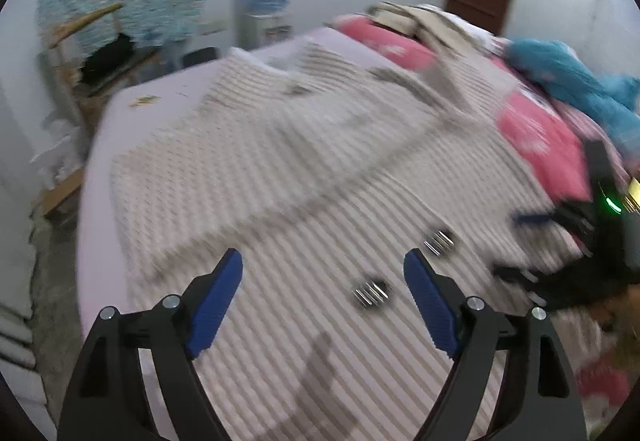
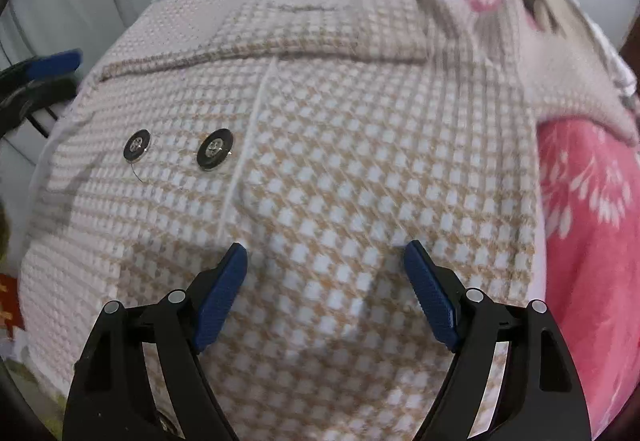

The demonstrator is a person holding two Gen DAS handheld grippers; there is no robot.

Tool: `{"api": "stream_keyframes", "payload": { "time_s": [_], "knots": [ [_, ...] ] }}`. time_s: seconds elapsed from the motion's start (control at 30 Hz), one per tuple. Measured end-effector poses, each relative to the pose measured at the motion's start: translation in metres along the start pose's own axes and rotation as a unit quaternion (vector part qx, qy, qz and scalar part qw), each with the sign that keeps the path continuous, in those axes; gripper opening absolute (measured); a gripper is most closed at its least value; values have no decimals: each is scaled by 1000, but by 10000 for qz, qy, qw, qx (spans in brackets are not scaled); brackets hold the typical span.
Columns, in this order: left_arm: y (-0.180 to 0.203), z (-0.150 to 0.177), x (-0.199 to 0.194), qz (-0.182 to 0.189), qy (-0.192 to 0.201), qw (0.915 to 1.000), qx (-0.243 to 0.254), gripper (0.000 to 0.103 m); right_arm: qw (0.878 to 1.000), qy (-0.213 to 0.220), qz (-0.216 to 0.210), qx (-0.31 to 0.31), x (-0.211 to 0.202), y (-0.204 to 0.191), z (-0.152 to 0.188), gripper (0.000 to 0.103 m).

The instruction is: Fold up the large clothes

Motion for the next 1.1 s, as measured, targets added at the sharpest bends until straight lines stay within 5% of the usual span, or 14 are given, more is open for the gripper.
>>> {"api": "stream_keyframes", "payload": {
  "time_s": [0.1, 0.23, 0.4, 0.6, 0.7, 0.87, 1.0, 1.1],
  "knots": [
    [-14, -22, 21, -210, -31, 9996, -206, 83, 9983, 429, -331, 202, -30, 20, -21, 77],
    [-26, -53, 60, -492, -73, 9978, -448, 84, 9873, 1297, -94, 916, -82, 90, -64, 77],
    [-34, -69, 110, -829, -310, 9945, -560, 84, 9545, 2022, 274, 2173, -113, 211, -100, 77],
    [-39, -65, 148, -893, -664, 9911, -737, 85, 8715, 2626, 614, 4097, -130, 371, -93, 77],
    [-38, -64, 148, -908, -597, 9913, -748, 86, 8365, 2758, 634, 4692, -132, 417, -82, 72],
    [-37, -63, 149, -866, -619, 9911, -800, 87, 7964, 2877, 635, 5282, -124, 456, -71, 66],
    [-38, -64, 150, -867, -606, 9912, -797, 88, 7856, 3015, 638, 5365, -120, 466, -73, 56],
    [-38, -64, 150, -869, -617, 9911, -797, 88, 7805, 3076, 503, 5419, -115, 473, -79, 35]
  ]
}}
Point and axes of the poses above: each gripper's, at about its wrist camera, not at the fingertips, and x roughly the way its jaws point, y to its right, z to its underside, the point moved 6 cm from there along x, roughly the way its jaws point, and after that the axes turned 14 degrees about -z, right-handed, at the moved point
